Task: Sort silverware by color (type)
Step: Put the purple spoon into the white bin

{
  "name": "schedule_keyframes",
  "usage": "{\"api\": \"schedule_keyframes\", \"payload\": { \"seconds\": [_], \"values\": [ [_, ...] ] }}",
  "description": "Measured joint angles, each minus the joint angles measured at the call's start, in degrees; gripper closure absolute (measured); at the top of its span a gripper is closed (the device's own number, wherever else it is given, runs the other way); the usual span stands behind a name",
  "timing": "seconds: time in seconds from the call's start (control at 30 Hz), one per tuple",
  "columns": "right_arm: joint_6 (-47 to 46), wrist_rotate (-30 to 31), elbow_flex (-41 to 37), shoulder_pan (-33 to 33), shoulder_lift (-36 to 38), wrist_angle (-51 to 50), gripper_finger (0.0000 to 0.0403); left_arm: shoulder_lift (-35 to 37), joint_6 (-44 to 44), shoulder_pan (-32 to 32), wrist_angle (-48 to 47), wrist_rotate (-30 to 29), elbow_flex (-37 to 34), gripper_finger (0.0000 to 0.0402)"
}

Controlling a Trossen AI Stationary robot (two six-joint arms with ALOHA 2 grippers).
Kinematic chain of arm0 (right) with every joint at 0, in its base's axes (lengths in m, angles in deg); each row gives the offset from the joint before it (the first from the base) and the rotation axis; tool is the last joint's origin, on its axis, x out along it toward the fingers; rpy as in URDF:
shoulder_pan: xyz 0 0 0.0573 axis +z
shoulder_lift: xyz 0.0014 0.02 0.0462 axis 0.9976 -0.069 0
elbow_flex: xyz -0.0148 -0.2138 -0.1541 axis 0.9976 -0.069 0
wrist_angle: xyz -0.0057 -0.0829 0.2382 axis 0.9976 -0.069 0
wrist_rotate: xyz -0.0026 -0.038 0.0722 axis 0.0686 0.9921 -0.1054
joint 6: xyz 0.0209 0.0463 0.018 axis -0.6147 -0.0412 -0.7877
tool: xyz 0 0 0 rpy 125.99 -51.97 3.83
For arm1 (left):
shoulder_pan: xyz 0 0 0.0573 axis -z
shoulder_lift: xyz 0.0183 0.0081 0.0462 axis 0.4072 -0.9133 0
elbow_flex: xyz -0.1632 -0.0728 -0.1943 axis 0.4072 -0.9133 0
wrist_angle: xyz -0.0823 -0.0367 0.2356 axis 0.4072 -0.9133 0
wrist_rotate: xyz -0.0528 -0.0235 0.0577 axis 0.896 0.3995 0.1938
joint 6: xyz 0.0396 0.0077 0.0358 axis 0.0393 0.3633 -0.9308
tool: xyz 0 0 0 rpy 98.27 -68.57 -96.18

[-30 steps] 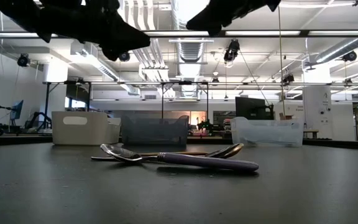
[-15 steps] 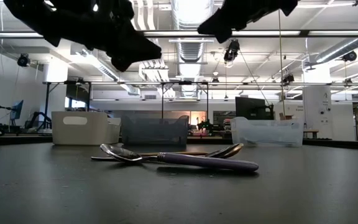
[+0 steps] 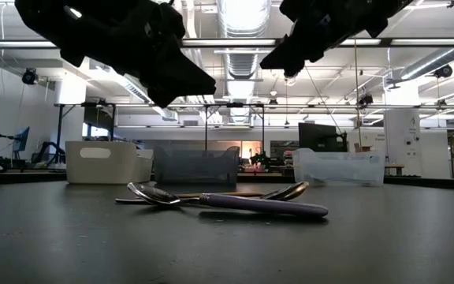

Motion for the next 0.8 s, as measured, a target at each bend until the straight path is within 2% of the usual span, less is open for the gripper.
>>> {"api": "schedule_keyframes", "payload": {
  "seconds": [0.4,0.6,0.8],
  "values": [
    [-0.85,0.10,-4.36,5.28,0.13,5.37,0.0344,-8.74,0.97,7.16,0.07,-4.09,4.69,0.0326],
    [-0.95,6.32,-5.20,9.47,0.13,5.42,0.0344,-11.96,2.54,7.48,-0.86,-4.16,5.17,0.0326],
    [-1.93,7.78,-6.40,12.30,0.13,7.18,0.0344,-14.05,2.78,7.61,-0.89,-5.91,5.63,0.0326]
  ]
}}
